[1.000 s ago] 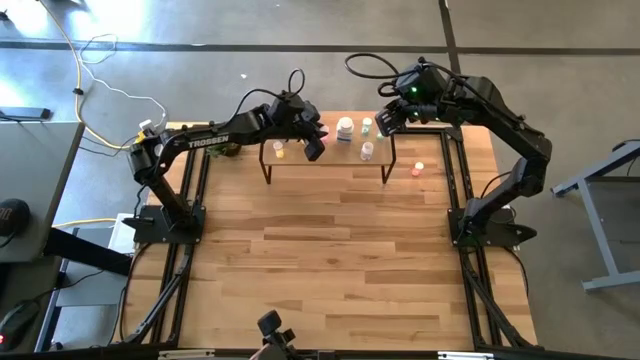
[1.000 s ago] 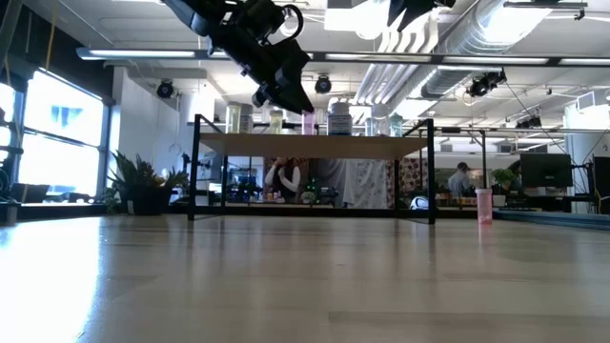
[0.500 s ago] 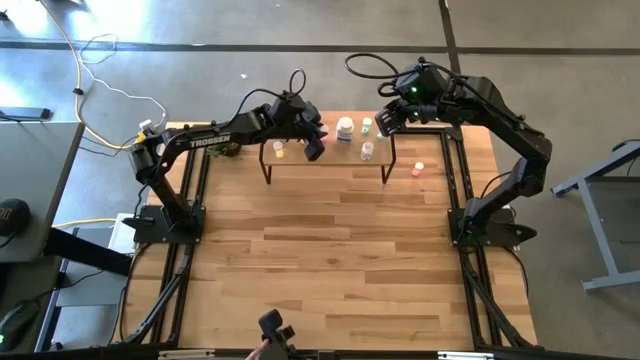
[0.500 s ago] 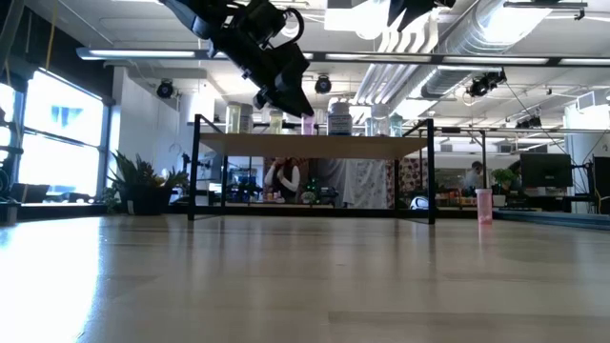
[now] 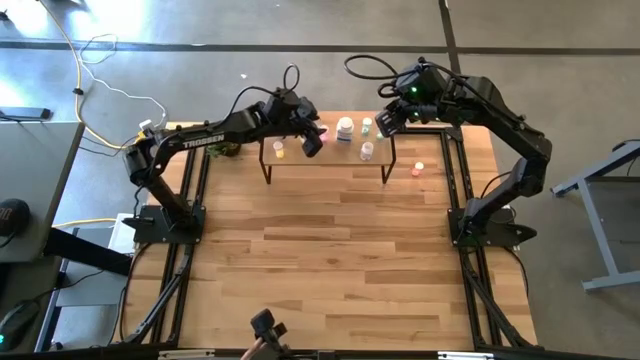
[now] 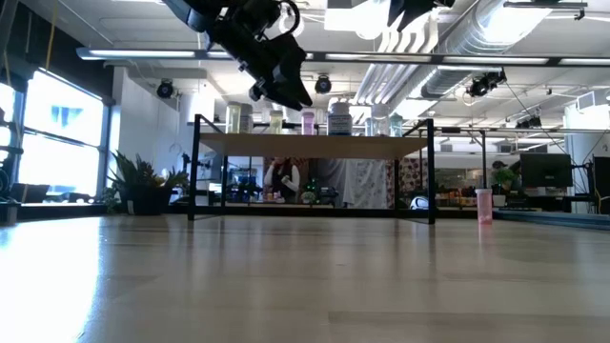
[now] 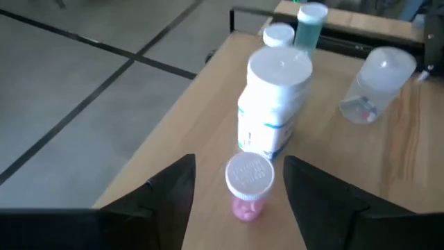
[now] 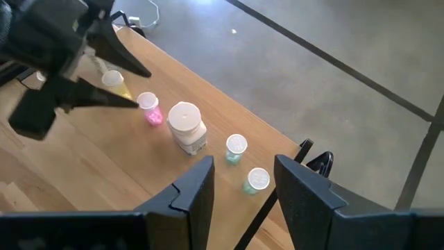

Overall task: Pick and place medicine bottles onto shelf by color
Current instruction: Put the pink pill bottle on the shelf

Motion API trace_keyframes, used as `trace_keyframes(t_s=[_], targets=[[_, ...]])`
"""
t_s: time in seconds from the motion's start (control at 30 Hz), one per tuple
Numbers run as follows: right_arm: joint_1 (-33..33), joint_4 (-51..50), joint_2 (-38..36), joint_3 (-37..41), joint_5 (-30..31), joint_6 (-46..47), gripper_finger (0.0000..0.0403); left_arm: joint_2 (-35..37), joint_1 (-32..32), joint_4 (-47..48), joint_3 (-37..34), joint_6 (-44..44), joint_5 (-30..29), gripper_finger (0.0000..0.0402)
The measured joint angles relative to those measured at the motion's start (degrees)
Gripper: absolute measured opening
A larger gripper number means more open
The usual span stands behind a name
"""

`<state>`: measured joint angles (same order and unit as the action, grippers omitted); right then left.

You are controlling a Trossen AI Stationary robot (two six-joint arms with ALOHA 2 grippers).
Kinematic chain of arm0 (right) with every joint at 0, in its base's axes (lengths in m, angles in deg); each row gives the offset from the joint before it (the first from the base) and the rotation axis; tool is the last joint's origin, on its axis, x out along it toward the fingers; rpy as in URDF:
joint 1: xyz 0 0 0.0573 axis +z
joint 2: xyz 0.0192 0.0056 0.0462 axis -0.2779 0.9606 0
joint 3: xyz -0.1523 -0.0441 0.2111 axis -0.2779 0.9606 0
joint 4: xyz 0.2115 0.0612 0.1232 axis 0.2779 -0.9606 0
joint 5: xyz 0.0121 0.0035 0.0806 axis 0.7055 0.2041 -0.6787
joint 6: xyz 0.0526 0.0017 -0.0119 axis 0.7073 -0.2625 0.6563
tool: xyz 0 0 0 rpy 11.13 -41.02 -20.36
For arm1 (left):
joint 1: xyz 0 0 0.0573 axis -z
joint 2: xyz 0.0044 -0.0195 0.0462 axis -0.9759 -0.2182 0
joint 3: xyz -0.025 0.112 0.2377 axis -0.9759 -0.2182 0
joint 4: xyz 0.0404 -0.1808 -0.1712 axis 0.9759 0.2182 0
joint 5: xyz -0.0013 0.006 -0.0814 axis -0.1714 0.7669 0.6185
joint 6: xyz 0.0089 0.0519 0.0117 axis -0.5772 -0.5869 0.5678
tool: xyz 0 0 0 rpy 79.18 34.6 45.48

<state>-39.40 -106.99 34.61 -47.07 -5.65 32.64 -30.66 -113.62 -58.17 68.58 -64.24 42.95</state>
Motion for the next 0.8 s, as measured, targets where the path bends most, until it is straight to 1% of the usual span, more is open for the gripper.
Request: trace_keyframes(t_s=[0.13,0.33,0.47,0.57,0.67,0.8], targets=[[0.0,0.0,-0.2,0.0,0.4,-1.9,0.0142,1.9,-0.1,0.0,0.0,0.0,0.1,0.0207],[-0.4,-1.3,-1.0,0.0,4.0,-4.0,0.0142,5.7,0.4,0.8,0.0,0.0,0.1,0.0209],[-2.5,-5.6,-1.3,0.0,4.7,-2.7,0.0142,8.8,1.0,1.7,0.0,0.0,0.1,0.0207],[-3.9,-10.1,-1.5,0.6,7.0,0.5,0.0142,11.0,1.8,3.6,0.0,1.1,0.1,0.0208],[-4.8,-12.7,-2.2,3.8,9.6,3.2,0.0142,12.9,3.0,5.2,0.0,1.5,0.1,0.0209],[-6.3,-10.6,-6.0,12.2,9.0,5.7,0.0142,14.3,4.2,7.8,0.0,1.2,0.1,0.0207]])
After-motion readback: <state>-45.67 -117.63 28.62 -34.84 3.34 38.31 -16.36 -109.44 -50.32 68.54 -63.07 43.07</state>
